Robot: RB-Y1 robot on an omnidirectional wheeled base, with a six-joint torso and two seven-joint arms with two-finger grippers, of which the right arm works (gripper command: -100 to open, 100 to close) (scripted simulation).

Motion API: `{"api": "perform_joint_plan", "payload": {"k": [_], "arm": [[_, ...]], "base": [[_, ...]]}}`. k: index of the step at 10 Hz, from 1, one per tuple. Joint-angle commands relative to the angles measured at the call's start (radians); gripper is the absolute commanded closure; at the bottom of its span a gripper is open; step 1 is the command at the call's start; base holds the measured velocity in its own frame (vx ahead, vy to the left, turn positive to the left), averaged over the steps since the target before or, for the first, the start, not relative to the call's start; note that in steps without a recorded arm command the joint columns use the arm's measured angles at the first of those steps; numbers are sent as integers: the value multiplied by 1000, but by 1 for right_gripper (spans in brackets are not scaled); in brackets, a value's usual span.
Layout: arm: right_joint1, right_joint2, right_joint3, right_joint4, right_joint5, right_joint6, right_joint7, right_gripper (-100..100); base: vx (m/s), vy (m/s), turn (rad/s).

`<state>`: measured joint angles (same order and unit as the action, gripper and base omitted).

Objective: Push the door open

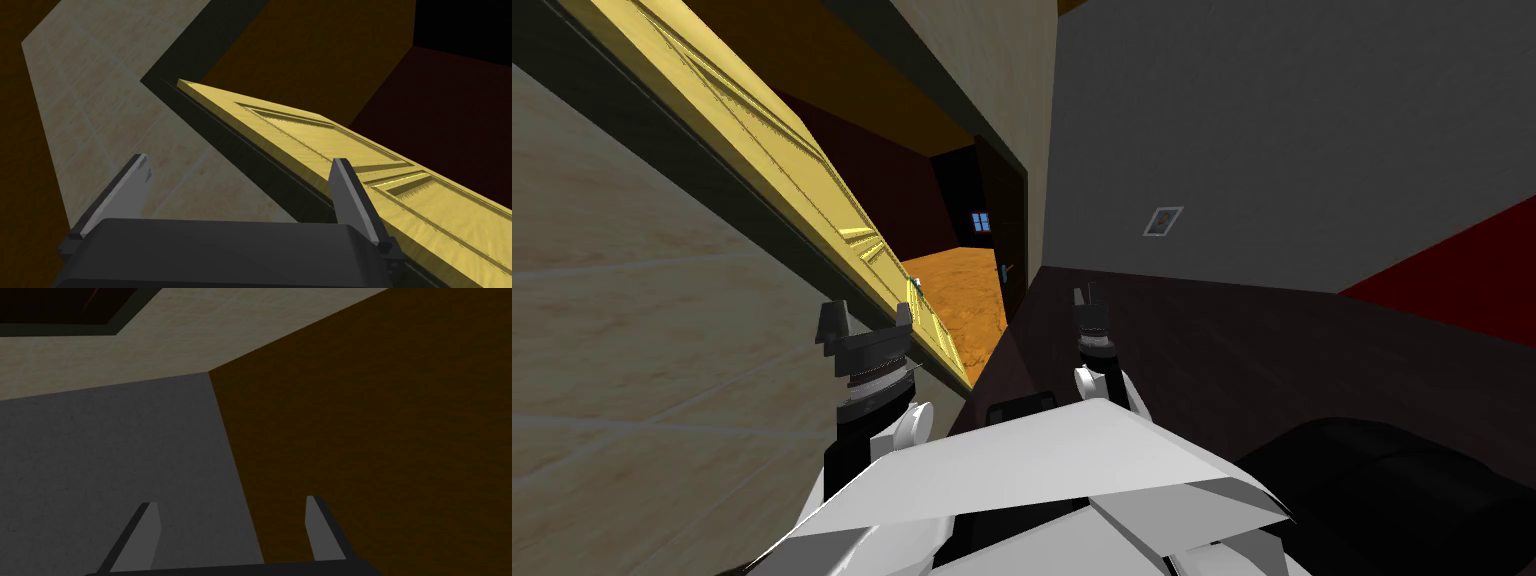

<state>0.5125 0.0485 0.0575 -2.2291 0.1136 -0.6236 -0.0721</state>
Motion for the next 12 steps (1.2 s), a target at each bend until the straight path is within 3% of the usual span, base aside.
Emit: {"api": "perform_joint_plan", "payload": {"k": [1,4,12], "arm": [[-19,-13,5,29,0,1,-4,-100],[-65,-40,16,100,0,3,-14,-100],[-168,-83,41,261,-1,8,-37,-100]], "base": [[162,-43,66],[113,-62,79],[105,-61,58]]}}
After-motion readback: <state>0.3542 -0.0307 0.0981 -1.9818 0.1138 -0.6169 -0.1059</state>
